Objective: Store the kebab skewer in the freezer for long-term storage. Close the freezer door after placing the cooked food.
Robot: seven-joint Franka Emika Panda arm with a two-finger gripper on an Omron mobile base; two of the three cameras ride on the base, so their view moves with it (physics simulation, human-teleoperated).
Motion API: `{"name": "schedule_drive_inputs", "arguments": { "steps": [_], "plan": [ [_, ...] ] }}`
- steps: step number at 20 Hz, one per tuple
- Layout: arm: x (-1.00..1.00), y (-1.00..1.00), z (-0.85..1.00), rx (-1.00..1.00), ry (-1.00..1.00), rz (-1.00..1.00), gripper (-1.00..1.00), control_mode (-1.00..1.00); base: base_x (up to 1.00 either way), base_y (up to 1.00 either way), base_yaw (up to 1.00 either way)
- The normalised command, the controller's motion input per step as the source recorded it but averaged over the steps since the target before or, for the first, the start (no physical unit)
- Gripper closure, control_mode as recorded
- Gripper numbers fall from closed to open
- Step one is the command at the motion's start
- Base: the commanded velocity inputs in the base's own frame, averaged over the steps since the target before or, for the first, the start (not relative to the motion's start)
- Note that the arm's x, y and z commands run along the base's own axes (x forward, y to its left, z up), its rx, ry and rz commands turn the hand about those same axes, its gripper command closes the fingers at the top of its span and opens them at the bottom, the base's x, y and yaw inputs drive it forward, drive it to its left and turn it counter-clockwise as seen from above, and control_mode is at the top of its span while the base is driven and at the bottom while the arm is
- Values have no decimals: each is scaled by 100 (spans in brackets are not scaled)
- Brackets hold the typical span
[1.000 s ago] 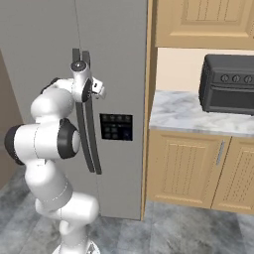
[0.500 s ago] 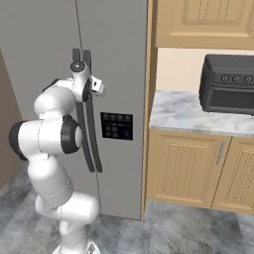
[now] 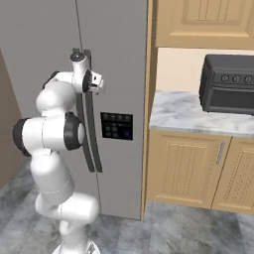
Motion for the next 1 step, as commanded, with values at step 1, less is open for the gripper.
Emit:
{"name": "schedule_drive_inputs", "arguments": {
  "steps": [1],
  "plan": [
    [31, 0, -9, -4, -13, 0, -100, -100, 0, 0, 0]
  ]
}}
